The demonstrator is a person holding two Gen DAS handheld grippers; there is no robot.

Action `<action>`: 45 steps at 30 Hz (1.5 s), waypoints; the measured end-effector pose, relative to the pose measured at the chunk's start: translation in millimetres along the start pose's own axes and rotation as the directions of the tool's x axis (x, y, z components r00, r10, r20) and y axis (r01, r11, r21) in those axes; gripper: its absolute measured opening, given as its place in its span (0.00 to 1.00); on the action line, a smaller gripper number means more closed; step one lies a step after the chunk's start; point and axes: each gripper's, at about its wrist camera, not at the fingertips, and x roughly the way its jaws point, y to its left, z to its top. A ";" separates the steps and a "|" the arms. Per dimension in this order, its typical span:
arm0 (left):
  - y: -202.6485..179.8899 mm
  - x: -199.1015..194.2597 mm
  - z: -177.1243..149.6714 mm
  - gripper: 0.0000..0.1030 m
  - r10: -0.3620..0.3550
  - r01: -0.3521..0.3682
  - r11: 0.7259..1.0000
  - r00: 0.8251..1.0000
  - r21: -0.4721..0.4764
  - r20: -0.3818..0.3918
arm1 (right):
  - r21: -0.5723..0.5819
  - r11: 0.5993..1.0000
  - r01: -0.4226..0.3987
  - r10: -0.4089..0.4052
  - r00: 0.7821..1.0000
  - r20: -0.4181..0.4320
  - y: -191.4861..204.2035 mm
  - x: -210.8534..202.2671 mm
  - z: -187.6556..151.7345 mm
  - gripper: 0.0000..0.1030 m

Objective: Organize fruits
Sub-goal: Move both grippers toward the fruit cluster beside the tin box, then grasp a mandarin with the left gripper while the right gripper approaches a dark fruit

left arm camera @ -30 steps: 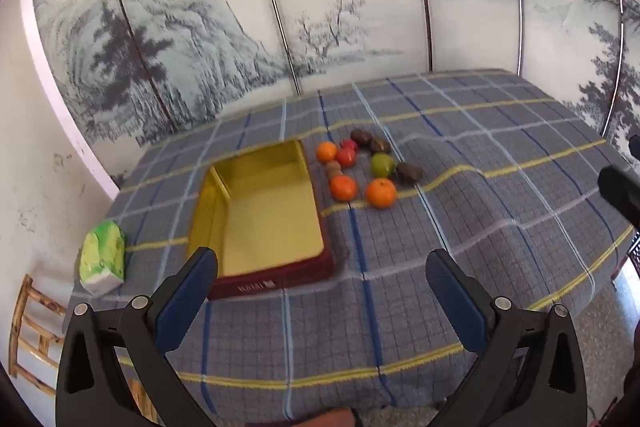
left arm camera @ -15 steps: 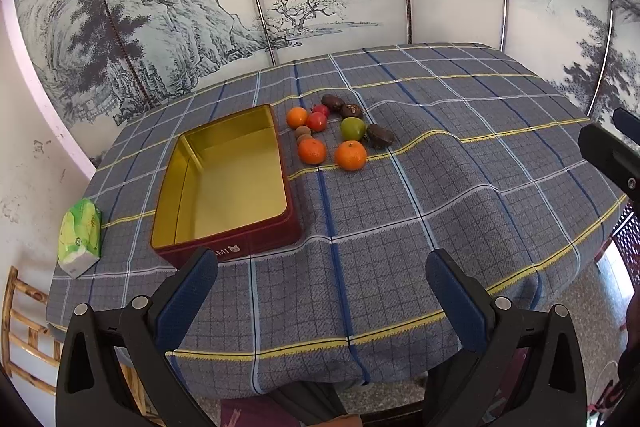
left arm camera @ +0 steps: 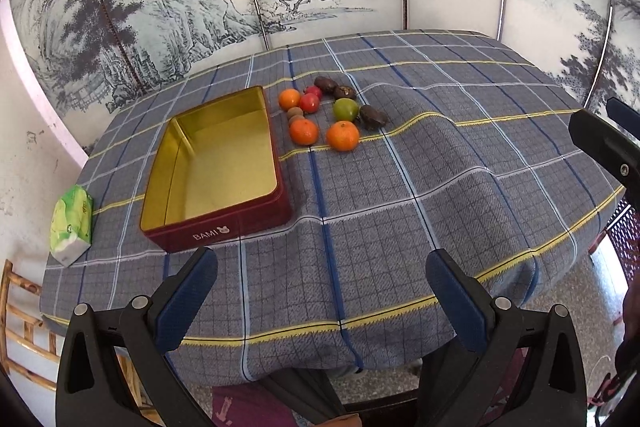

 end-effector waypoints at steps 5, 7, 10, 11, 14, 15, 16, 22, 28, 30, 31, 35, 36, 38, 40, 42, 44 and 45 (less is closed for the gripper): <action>-0.9 3.6 0.0 1.00 -0.006 0.006 1.000 1.000 -0.002 -0.011 | 0.001 1.000 0.000 0.000 1.000 -0.002 0.4 0.6 -0.8 0.99; -1.0 5.2 -0.7 1.00 -0.003 0.003 1.000 1.000 -0.004 -0.021 | 0.002 1.000 0.000 0.000 1.000 -0.003 0.6 0.1 -2.0 0.99; 2.0 9.2 -4.1 1.00 -0.010 0.008 1.000 0.999 -0.026 -0.047 | 0.004 1.000 0.002 -0.002 1.000 -0.007 0.5 0.4 -3.2 0.99; 2.6 11.1 -5.3 1.00 -0.014 0.012 0.999 0.998 -0.033 -0.059 | 0.006 1.000 0.002 -0.002 1.000 -0.007 0.1 0.0 -4.1 0.99; 2.8 17.4 -11.9 1.00 -0.055 0.050 0.997 0.994 -0.050 -0.099 | 0.018 1.000 0.002 -0.002 1.000 -0.012 -2.8 1.2 -6.5 0.99; 1.1 19.5 -14.7 1.00 -0.071 0.065 0.997 0.991 -0.049 -0.113 | 0.022 1.000 0.003 -0.002 1.000 -0.013 -4.0 1.7 -6.8 0.99; -1.6 20.7 -17.1 1.00 -0.090 0.085 0.995 0.988 -0.045 -0.125 | 0.026 1.000 0.003 -0.002 1.000 -0.015 -5.5 2.3 -6.6 0.99; -28.4 23.2 -30.3 1.00 -0.205 0.217 0.976 0.955 0.034 -0.215 | 0.034 0.999 0.010 -0.009 1.000 -0.025 -16.1 5.6 -8.0 0.99; -29.2 36.5 2.5 0.99 -0.244 0.252 0.967 0.954 0.024 -0.174 | 0.093 0.995 0.023 -0.019 0.999 -0.042 -40.1 12.2 -13.6 0.99; -24.9 49.7 28.7 0.98 -0.294 0.297 0.955 0.940 -0.009 -0.170 | 0.110 0.993 0.029 -0.023 0.998 -0.051 -48.4 15.9 -16.0 0.99; -23.8 53.4 39.2 0.96 -0.310 0.312 0.950 0.939 -0.013 -0.152 | 0.117 0.993 0.030 -0.023 0.998 -0.055 -51.7 17.8 -16.6 0.99; -24.1 77.6 86.0 0.95 -0.386 0.391 0.919 0.918 0.054 -0.089 | 0.145 0.989 0.032 -0.024 0.998 -0.059 -64.1 21.7 -19.1 0.99; -24.1 86.6 95.7 0.95 -0.395 0.403 0.913 0.913 0.070 -0.103 | 0.149 0.988 0.034 -0.025 0.998 -0.060 -67.0 22.9 -19.5 0.99; -23.7 102.2 111.3 0.94 -0.424 0.437 0.892 0.898 0.121 -0.117 | 0.153 0.987 0.039 -0.030 0.998 -0.059 -72.3 24.4 -20.4 0.99; -19.9 120.2 125.2 0.86 -0.431 0.450 0.880 0.891 0.150 -0.141 | 0.163 0.986 0.045 -0.035 0.997 -0.065 -79.0 28.6 -21.5 0.99; -15.7 136.3 134.7 0.78 -0.416 0.442 0.880 0.893 0.172 -0.169 | 0.178 0.983 0.047 -0.034 0.997 -0.073 -85.6 32.7 -23.7 0.99; -10.8 154.0 140.0 0.64 -0.406 0.445 0.875 0.889 0.188 -0.213 | 0.194 0.980 0.052 -0.036 0.996 -0.087 -92.2 39.5 -26.0 0.99; -8.4 162.2 140.6 0.60 -0.407 0.455 0.868 0.882 0.198 -0.239 | 0.199 0.978 0.053 -0.035 0.995 -0.091 -94.6 41.8 -27.4 0.99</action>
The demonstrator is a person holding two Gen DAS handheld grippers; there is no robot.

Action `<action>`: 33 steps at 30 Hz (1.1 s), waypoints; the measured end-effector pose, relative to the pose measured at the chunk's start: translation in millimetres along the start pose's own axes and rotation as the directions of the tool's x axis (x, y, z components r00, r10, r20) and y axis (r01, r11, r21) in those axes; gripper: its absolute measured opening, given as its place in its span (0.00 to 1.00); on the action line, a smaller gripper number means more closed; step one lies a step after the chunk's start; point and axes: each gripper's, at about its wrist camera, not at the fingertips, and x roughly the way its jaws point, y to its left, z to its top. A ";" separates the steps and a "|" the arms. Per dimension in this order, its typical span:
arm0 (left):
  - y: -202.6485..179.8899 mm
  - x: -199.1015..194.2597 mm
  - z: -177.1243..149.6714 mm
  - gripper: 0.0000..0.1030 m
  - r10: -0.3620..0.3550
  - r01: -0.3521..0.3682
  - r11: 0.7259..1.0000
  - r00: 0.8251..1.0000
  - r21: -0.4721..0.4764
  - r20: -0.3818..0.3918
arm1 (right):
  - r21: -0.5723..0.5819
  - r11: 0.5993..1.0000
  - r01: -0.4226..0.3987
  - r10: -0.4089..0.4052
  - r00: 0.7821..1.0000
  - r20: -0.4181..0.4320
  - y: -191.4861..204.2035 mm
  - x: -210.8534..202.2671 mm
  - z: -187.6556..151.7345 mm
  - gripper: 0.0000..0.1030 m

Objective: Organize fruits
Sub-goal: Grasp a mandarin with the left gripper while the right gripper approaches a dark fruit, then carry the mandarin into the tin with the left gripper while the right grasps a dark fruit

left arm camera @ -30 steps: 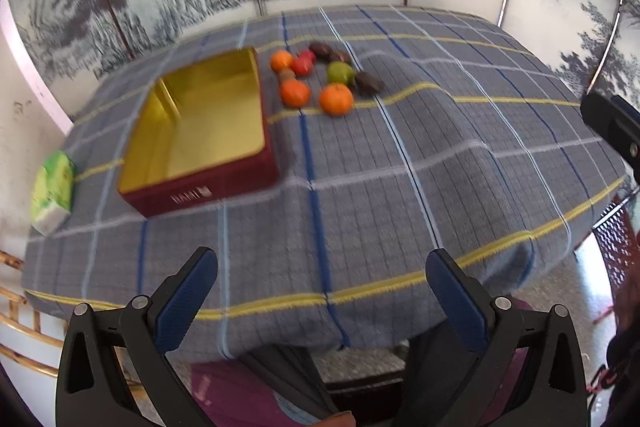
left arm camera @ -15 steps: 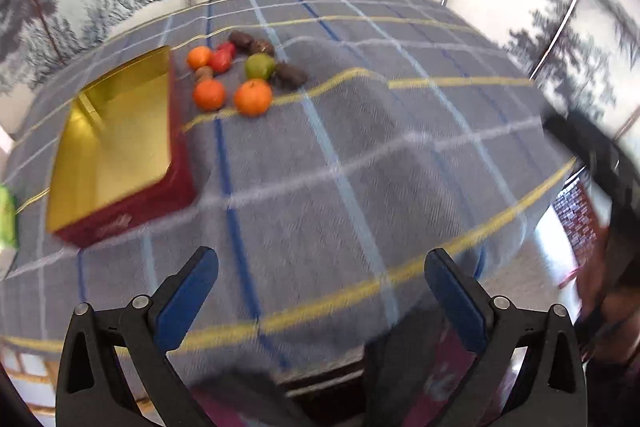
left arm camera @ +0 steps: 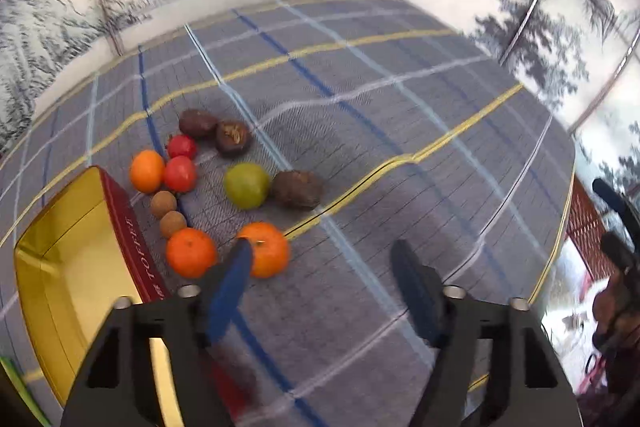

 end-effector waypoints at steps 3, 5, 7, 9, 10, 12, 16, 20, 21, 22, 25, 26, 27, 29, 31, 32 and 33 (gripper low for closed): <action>7.7 15.9 3.4 0.54 0.002 0.001 0.999 0.999 0.045 -0.049 | 0.013 1.000 0.002 -0.002 1.000 -0.018 -6.9 10.6 -2.7 0.99; 7.1 21.3 1.5 0.52 -0.025 0.028 0.998 0.998 0.057 -0.057 | 0.018 1.000 0.003 -0.002 0.999 -0.033 -8.8 18.9 -3.4 0.99; 8.7 28.6 3.5 0.52 -0.002 0.006 0.998 0.998 0.067 -0.065 | 0.018 1.000 0.001 0.000 0.999 -0.041 -9.2 24.3 -4.7 0.99; 12.2 34.2 6.5 0.52 0.022 -0.017 0.998 0.998 0.066 -0.066 | 0.014 1.000 -0.001 0.001 0.999 -0.047 -8.0 29.2 -4.7 0.99; 14.8 35.1 8.6 0.52 0.029 -0.025 0.998 0.998 0.061 -0.058 | 0.010 1.000 -0.001 0.001 0.999 -0.050 -6.9 31.3 -4.9 0.99; 21.0 40.5 11.8 0.52 0.036 -0.034 0.999 0.997 0.037 -0.071 | 0.006 1.000 0.000 0.001 0.999 -0.055 -6.2 35.0 -5.4 0.99; 20.0 50.5 8.5 0.52 0.081 -0.076 0.995 0.993 0.065 -0.084 | 0.006 1.000 0.000 0.001 0.997 -0.071 -6.7 42.3 -6.4 0.99; 23.8 51.4 6.5 0.52 0.065 -0.063 0.997 0.995 0.040 -0.069 | 0.003 1.000 -0.002 0.003 0.997 -0.079 -4.6 47.2 -5.8 0.99; 25.0 52.6 6.0 0.51 0.070 -0.068 0.997 0.995 0.032 -0.066 | 0.001 1.000 -0.004 0.004 0.997 -0.080 -3.9 48.1 -5.0 0.99; 26.4 56.2 4.8 0.45 0.078 -0.076 0.997 0.994 0.026 -0.073 | -0.003 1.000 -0.006 0.006 0.997 -0.081 -2.1 49.4 -3.8 0.99; 26.3 65.5 -0.3 0.40 0.058 -0.057 0.998 0.993 0.012 -0.099 | -0.024 1.000 -0.016 0.014 0.997 -0.077 6.1 51.7 1.2 0.99; 24.3 65.6 -0.6 0.40 0.062 -0.060 0.998 0.993 0.018 -0.100 | -0.034 0.999 -0.019 0.016 0.997 -0.071 9.4 52.2 3.7 0.99; 23.0 65.4 -1.0 0.40 0.050 -0.049 0.999 0.994 0.020 -0.097 | -0.040 0.999 -0.020 0.017 0.998 -0.068 11.7 52.7 6.1 0.99; 21.0 65.7 -2.1 0.39 0.022 -0.022 1.000 0.996 0.006 -0.085 | -0.047 0.999 -0.027 0.024 0.998 -0.061 16.3 53.3 9.9 0.99; 18.7 65.2 -3.1 0.39 0.030 -0.030 1.000 0.997 0.008 -0.072 | -0.055 0.998 -0.029 0.026 0.998 -0.060 19.4 53.2 11.2 0.99; 18.3 63.5 -3.6 0.39 0.027 -0.027 1.000 0.998 0.000 -0.060 | -0.062 0.998 -0.028 0.025 0.998 -0.063 21.3 54.2 11.9 0.99; 18.9 60.3 -4.5 0.39 0.023 -0.023 1.000 0.999 -0.017 -0.044 | -0.068 0.997 -0.028 0.024 0.998 -0.064 22.4 54.9 12.0 0.99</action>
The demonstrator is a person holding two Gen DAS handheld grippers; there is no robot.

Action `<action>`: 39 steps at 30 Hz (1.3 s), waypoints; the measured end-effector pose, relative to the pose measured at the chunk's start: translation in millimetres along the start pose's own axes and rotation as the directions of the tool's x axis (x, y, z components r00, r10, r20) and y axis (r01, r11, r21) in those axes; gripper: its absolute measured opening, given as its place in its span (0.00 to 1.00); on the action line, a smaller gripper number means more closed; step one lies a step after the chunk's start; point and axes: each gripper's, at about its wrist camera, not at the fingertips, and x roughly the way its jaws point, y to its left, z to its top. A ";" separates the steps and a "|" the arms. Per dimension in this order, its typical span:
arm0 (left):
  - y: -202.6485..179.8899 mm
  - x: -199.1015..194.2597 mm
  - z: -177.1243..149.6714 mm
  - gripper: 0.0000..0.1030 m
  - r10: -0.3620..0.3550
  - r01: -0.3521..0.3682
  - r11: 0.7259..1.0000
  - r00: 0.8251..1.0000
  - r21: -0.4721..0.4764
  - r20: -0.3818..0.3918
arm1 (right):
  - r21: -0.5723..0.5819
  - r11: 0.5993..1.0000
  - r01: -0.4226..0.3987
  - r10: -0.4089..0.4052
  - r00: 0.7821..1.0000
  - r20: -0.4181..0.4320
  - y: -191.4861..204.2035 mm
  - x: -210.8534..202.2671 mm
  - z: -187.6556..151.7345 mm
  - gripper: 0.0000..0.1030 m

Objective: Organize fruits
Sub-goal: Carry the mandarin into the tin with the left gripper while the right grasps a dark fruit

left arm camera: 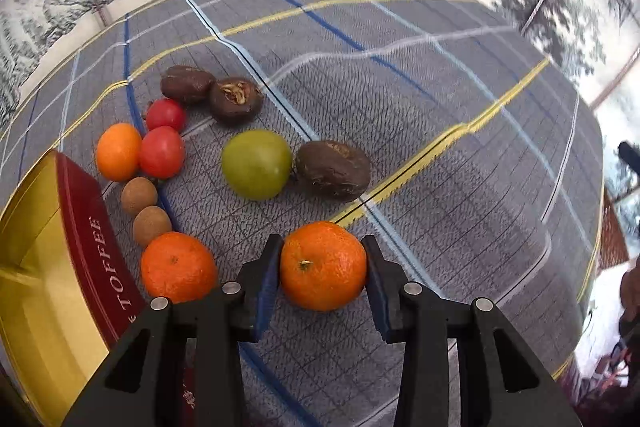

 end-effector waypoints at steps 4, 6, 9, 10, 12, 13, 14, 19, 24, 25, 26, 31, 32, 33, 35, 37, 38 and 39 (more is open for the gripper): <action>3.3 -30.4 -12.3 0.39 -0.022 0.031 0.993 0.997 -0.117 0.071 | -0.016 1.000 -0.004 0.004 1.000 -0.011 3.0 6.9 4.5 0.99; 3.5 -53.1 -24.4 0.39 -0.031 0.049 0.985 0.994 -0.164 0.109 | -0.033 0.999 -0.029 0.029 1.000 -0.008 7.4 12.7 10.7 0.99; 3.5 -82.4 -39.1 0.39 -0.018 0.046 0.980 0.989 -0.195 0.146 | -0.105 0.992 -0.065 0.063 0.998 -0.023 24.8 32.8 21.8 0.99; 4.6 -94.0 -44.9 0.39 -0.002 0.033 0.979 0.988 -0.199 0.156 | -0.134 0.987 -0.085 0.081 0.996 -0.038 34.0 44.6 25.3 0.96; 9.7 -112.2 -51.7 0.39 0.024 0.011 0.979 0.986 -0.206 0.167 | -0.173 0.976 -0.133 0.121 0.990 -0.076 49.6 64.7 31.7 0.88; 15.2 -122.4 -55.7 0.39 0.039 -0.003 0.978 0.985 -0.211 0.167 | -0.200 0.967 -0.156 0.140 0.986 -0.091 58.9 75.9 34.7 0.83; 19.8 -129.2 -58.9 0.39 0.053 -0.016 0.977 0.985 -0.215 0.166 | -0.222 0.961 -0.165 0.146 0.984 -0.099 66.8 84.8 36.1 0.81; 58.1 -149.7 -69.3 0.39 0.181 -0.150 0.965 0.975 -0.217 0.132 | -0.302 0.927 -0.221 0.166 0.966 -0.197 99.4 137.9 41.3 0.62; 99.1 -142.6 -72.1 0.39 0.238 -0.213 0.952 0.966 -0.220 0.097 | -0.363 0.900 -0.240 0.154 0.956 -0.249 115.6 168.6 41.9 0.62; 109.1 -138.8 -72.3 0.39 0.246 -0.221 0.949 0.965 -0.226 0.091 | -0.374 0.895 -0.244 0.152 0.954 -0.258 117.9 173.5 41.5 0.62; 116.8 -134.8 -71.8 0.39 0.252 -0.226 0.946 0.964 -0.234 0.086 | -0.406 0.885 -0.228 0.130 0.958 -0.254 119.2 177.9 41.2 0.62; 160.4 -117.0 -67.7 0.39 0.263 -0.230 0.931 0.961 -0.285 0.083 | -0.427 0.873 -0.233 0.102 0.946 -0.309 130.3 198.3 35.2 0.51; 168.9 -112.7 -65.4 0.39 0.264 -0.230 0.929 0.961 -0.291 0.082 | -0.433 0.872 -0.228 0.091 0.945 -0.314 132.5 201.3 33.3 0.49; 173.3 -110.2 -64.0 0.39 0.268 -0.235 0.927 0.960 -0.293 0.079 | -0.425 0.875 -0.231 0.100 0.946 -0.309 133.0 201.6 33.6 0.47; 186.0 -102.2 -61.4 0.39 0.283 -0.252 0.920 0.957 -0.299 0.064 | -0.412 0.882 -0.230 0.100 0.944 -0.314 133.3 204.1 34.5 0.46; 199.4 -95.2 -59.6 0.39 0.280 -0.249 0.914 0.958 -0.321 0.054 | -0.394 0.888 -0.236 0.107 0.941 -0.322 132.4 205.6 35.1 0.43; 203.2 -93.2 -59.2 0.39 0.279 -0.247 0.911 0.959 -0.329 0.053 | -0.385 0.892 -0.239 0.112 0.939 -0.325 131.7 205.8 35.4 0.42; 208.0 -91.5 -58.8 0.39 0.279 -0.246 0.910 0.959 -0.335 0.054 | -0.383 0.893 -0.237 0.110 0.939 -0.325 131.4 205.6 35.7 0.39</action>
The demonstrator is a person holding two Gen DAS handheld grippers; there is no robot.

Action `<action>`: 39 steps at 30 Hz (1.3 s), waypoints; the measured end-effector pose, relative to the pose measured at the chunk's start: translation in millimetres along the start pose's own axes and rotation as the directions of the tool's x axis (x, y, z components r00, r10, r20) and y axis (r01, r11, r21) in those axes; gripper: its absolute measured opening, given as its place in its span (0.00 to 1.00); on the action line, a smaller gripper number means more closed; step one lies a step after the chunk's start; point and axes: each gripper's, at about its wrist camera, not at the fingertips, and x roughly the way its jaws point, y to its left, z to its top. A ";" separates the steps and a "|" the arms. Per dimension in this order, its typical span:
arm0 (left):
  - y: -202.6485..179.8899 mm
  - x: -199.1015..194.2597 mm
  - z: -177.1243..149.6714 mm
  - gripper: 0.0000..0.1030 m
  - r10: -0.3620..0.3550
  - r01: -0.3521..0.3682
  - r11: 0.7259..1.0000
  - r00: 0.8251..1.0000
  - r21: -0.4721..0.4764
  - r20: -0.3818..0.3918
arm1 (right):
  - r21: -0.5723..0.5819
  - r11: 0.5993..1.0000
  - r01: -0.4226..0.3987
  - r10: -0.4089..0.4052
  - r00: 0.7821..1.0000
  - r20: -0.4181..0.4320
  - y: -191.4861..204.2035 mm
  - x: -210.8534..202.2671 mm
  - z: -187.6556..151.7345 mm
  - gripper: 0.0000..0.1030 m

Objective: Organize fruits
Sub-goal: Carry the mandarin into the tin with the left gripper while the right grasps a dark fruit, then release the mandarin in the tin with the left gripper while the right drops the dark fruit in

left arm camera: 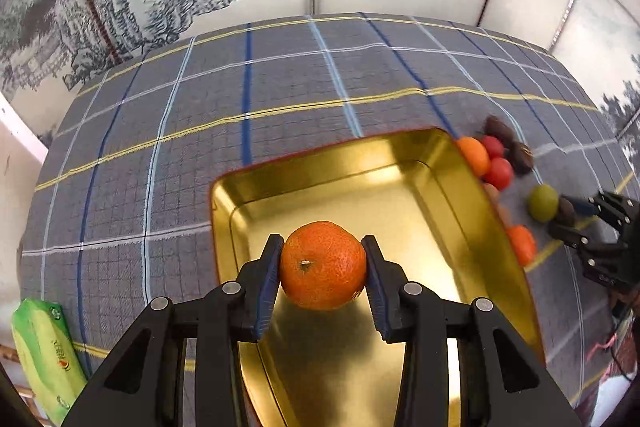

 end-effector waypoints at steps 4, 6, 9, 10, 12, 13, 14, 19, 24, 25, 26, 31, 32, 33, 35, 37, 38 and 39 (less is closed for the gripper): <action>7.5 8.2 3.9 0.39 0.018 -0.018 1.000 1.000 -0.006 0.011 | 0.023 1.000 -0.012 0.012 1.000 -0.003 -2.3 -0.6 1.2 0.34; 7.7 11.6 4.7 0.39 0.035 -0.035 0.999 0.999 0.002 0.010 | 0.036 0.999 -0.014 0.014 1.000 -0.003 -3.9 0.3 2.3 0.34; 6.3 13.8 4.3 0.39 0.056 -0.056 0.998 0.998 0.016 0.020 | 0.072 0.997 -0.022 0.022 1.000 0.002 -6.9 -0.6 2.2 0.34; 6.4 13.9 3.5 0.39 0.061 -0.061 0.998 0.998 0.019 0.023 | 0.081 0.996 -0.023 0.023 1.000 0.004 -7.6 -1.0 2.0 0.34; 7.0 13.8 2.3 0.39 0.066 -0.066 0.998 0.997 0.020 0.029 | 0.092 0.996 -0.018 0.018 1.000 0.009 -8.4 -2.1 0.5 0.34; 7.4 12.1 1.5 0.39 0.073 -0.074 0.997 0.996 0.021 0.042 | 0.102 0.995 -0.019 0.018 1.000 0.011 -8.9 -3.1 -1.0 0.34; 7.7 10.2 1.1 0.39 0.079 -0.081 0.997 0.995 0.021 0.054 | 0.115 0.993 -0.020 0.018 1.000 0.013 -9.5 -4.1 -2.2 0.34; 8.1 0.4 -1.6 0.40 0.102 -0.105 0.994 0.991 0.028 0.085 | 0.155 0.987 -0.027 0.025 1.000 0.017 -11.6 -9.3 -10.0 0.34; 5.3 -11.8 -8.3 0.40 0.131 -0.134 0.991 0.986 0.024 0.107 | 0.192 0.981 -0.040 0.037 0.999 0.023 -10.0 -20.3 -17.4 0.33; 4.6 -16.4 -11.0 0.40 0.135 -0.138 0.990 0.984 0.021 0.116 | 0.201 0.978 -0.046 0.042 0.999 0.027 -9.7 -23.4 -18.0 0.33; 4.0 -20.5 -13.9 0.40 0.139 -0.142 0.990 0.983 0.017 0.120 | 0.207 0.977 -0.050 0.045 0.999 0.031 -8.7 -27.0 -18.3 0.33; 2.3 -39.1 -26.8 0.40 0.157 -0.159 0.987 0.978 0.000 0.140 | 0.229 0.970 -0.084 0.071 0.995 0.063 -1.0 -45.4 -14.5 0.33; 1.5 -42.5 -29.0 0.40 0.163 -0.164 0.986 0.976 0.000 0.144 | 0.231 0.969 -0.090 0.076 0.995 0.070 0.8 -48.8 -13.0 0.34; 0.7 -46.4 -31.4 0.40 0.169 -0.171 0.985 0.974 0.000 0.150 | 0.231 0.968 -0.098 0.082 0.993 0.080 3.8 -53.3 -10.4 0.33; -1.3 -53.6 -37.1 0.40 0.178 -0.181 0.984 0.971 0.000 0.160 | 0.227 0.967 -0.113 0.093 0.991 0.096 9.7 -60.9 -4.6 0.33; -2.8 -60.9 -43.1 0.40 0.183 -0.185 0.983 0.969 -0.002 0.168 | 0.212 0.970 -0.118 0.096 0.989 0.111 18.8 -68.2 2.1 0.34; -3.3 -63.8 -45.2 0.40 0.183 -0.185 0.983 0.968 -0.003 0.171 | 0.206 0.970 -0.126 0.104 0.988 0.117 22.8 -71.1 5.8 0.34; -3.6 -66.7 -47.6 0.40 0.183 -0.185 0.983 0.968 -0.004 0.174 | 0.200 0.970 -0.134 0.111 0.986 0.123 26.6 -73.5 9.3 0.34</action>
